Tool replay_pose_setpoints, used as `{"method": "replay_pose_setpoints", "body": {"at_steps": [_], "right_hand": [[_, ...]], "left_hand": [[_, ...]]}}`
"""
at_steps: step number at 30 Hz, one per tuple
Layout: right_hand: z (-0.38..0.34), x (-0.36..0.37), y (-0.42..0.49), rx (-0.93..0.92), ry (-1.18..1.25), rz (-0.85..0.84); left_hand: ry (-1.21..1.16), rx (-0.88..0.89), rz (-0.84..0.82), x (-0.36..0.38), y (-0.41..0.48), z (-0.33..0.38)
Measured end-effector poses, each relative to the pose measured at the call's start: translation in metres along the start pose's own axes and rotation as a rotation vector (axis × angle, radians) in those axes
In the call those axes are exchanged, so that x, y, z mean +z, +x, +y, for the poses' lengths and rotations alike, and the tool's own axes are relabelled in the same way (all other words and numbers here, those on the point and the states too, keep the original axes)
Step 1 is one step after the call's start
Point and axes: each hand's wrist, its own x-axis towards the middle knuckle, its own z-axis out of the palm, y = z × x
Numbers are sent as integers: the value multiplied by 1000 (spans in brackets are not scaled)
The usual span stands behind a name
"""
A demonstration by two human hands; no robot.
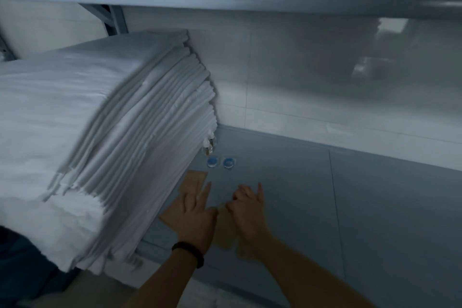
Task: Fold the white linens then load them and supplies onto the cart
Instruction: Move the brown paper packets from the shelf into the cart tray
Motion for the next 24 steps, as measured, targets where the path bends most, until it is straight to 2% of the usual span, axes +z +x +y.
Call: {"method": "replay_pose_setpoints", "body": {"at_steps": [3, 7, 11, 14, 24], "right_hand": [[20, -24, -19, 59, 14, 34], [50, -47, -55, 153, -37, -6], [73, -46, -89, 211, -68, -57], [75, -34, -103, 237, -101, -149], [67, 6, -133, 249, -86, -250]], "left_hand": [[-62, 88, 39, -9, 0, 29], [-64, 146, -10, -2, -1, 69], [-16, 114, -198, 31, -4, 96], [-53, 32, -270, 44, -11, 106], [-52, 116, -427, 60, -37, 107]]}}
